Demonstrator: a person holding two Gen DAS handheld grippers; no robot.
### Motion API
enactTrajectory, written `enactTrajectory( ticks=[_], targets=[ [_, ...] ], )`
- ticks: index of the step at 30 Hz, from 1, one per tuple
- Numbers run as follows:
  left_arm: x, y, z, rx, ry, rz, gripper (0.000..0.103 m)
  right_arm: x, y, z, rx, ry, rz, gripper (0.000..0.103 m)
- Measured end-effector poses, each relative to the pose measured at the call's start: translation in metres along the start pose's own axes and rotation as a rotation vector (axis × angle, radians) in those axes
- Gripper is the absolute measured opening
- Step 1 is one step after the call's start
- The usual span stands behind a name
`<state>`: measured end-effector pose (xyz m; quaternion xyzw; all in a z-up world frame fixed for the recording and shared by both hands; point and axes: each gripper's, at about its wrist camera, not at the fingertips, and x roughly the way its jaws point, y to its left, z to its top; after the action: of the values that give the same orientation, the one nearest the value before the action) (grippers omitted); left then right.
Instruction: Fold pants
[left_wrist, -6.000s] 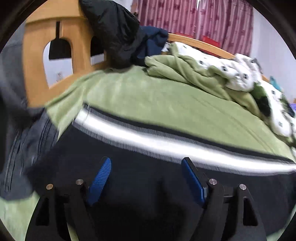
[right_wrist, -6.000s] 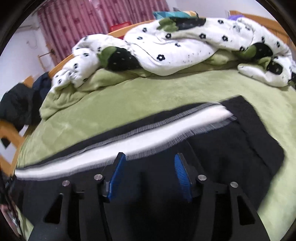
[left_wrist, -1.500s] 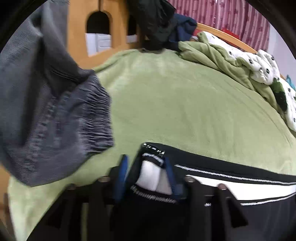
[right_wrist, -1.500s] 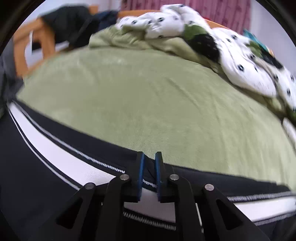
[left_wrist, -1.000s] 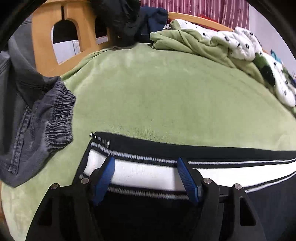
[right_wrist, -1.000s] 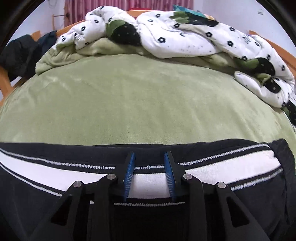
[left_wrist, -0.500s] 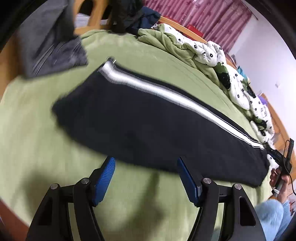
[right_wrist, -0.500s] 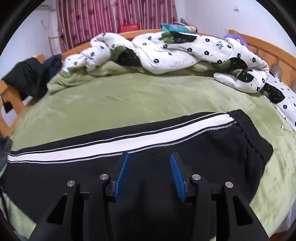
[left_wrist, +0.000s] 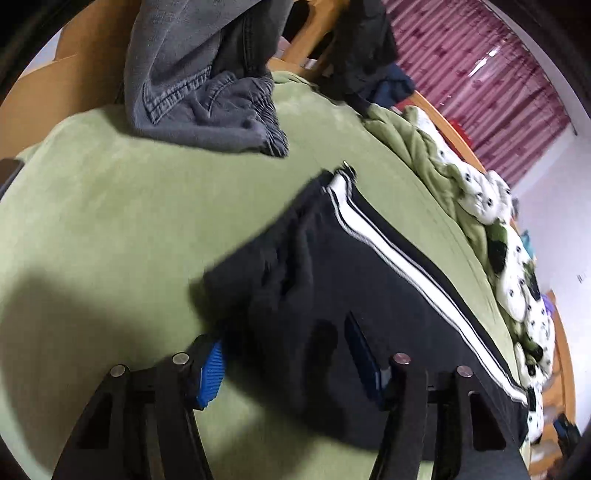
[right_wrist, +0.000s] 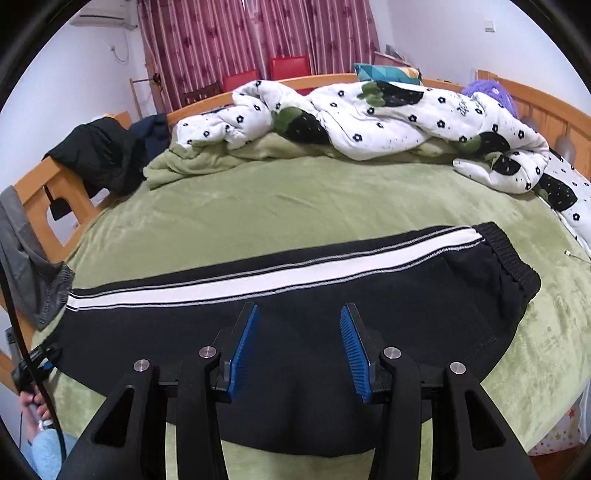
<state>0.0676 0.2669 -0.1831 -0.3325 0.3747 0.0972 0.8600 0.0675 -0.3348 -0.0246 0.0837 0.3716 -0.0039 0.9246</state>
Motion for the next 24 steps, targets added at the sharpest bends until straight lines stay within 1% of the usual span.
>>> enactTrajectory(
  ticks=[1,2,3,4,5,7,8,11,13,16,18,20,23,24],
  targets=[
    [0.001,-0.001,0.004,-0.009,-0.005,0.023,0.051,-0.003,0.003,0.001,0.0,-0.001,0.009,0.046],
    [0.001,-0.002,0.007,-0.016,-0.007,0.046,0.035,-0.007,0.007,0.003,-0.002,-0.004,0.016,0.046],
    [0.003,-0.005,0.01,-0.018,-0.007,0.065,0.027,-0.009,0.01,0.004,-0.005,-0.009,0.015,0.046],
    [0.004,-0.006,0.012,-0.014,0.0,0.082,0.023,-0.011,0.011,0.005,-0.007,-0.012,0.015,0.046],
    [0.004,-0.007,0.016,-0.006,0.013,0.084,0.02,-0.013,0.013,0.006,-0.007,-0.012,0.018,0.046],
    [-0.002,-0.013,0.02,0.024,0.002,0.083,0.019,-0.013,0.016,0.007,-0.008,-0.006,0.022,0.046],
    [-0.007,-0.019,0.021,0.05,-0.008,0.097,0.018,-0.013,0.016,0.007,-0.011,-0.006,0.028,0.046],
    [-0.027,-0.052,0.023,0.141,-0.061,0.113,0.017,-0.008,0.014,0.006,-0.016,-0.003,0.038,0.046],
    [-0.045,-0.087,0.025,0.217,-0.105,0.112,0.017,-0.004,0.009,0.003,-0.012,0.004,0.044,0.046],
    [-0.065,-0.14,0.021,0.328,-0.142,0.093,0.017,0.005,-0.006,-0.003,-0.007,0.03,0.059,0.046],
    [-0.075,-0.184,0.013,0.422,-0.159,0.068,0.017,0.007,-0.014,-0.009,-0.013,0.034,0.053,0.046],
    [-0.082,-0.224,-0.003,0.512,-0.168,0.052,0.017,0.007,-0.028,-0.015,-0.005,0.036,0.047,0.046],
    [-0.079,-0.281,-0.034,0.634,-0.163,0.039,0.017,0.007,-0.048,-0.022,0.019,0.053,0.047,0.046],
    [-0.073,-0.3,-0.048,0.669,-0.148,0.03,0.017,0.005,-0.054,-0.023,0.028,0.052,0.049,0.046]
  ],
)
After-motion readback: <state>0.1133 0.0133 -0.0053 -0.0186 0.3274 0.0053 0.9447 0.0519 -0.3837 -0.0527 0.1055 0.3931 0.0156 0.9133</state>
